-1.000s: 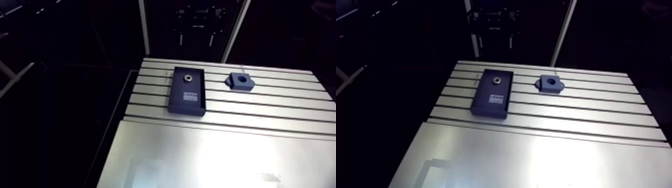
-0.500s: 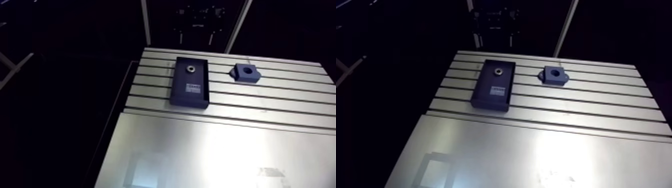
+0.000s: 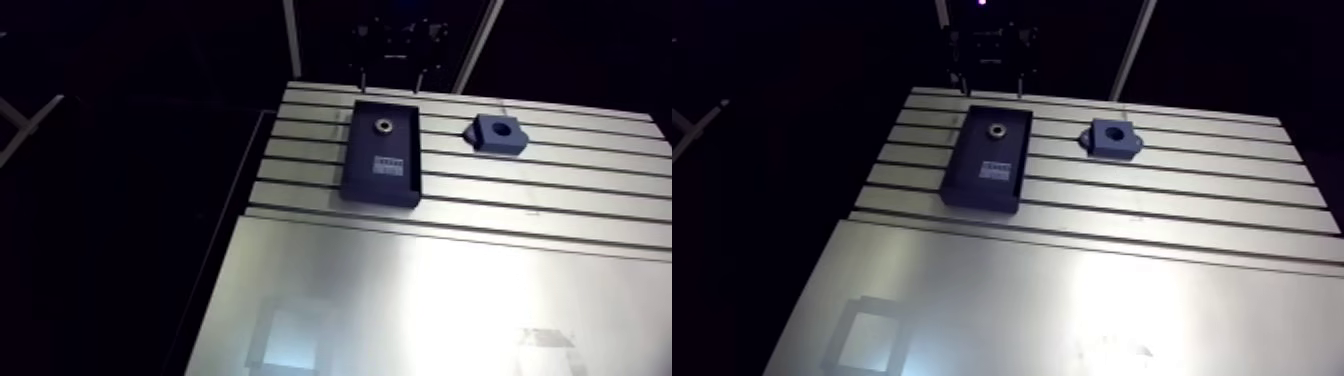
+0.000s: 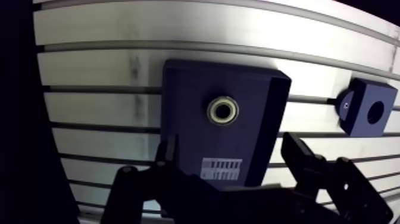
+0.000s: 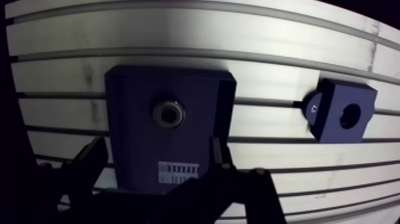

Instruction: Pick up the bearing and press it into the housing until flush.

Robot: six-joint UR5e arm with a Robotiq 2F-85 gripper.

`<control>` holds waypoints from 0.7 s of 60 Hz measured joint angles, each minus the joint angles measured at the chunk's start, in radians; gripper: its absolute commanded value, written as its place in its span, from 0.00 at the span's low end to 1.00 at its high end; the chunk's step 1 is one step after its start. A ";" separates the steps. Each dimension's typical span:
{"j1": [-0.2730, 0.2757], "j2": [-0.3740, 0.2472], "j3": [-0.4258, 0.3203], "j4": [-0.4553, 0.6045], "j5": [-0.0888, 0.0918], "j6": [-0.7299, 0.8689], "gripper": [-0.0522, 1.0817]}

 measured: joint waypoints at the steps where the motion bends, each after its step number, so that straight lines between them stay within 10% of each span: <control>1: 0.000 0.001 0.000 -0.001 0.000 0.000 0.21; 42: -0.003 0.035 0.012 -0.022 0.000 -0.002 0.37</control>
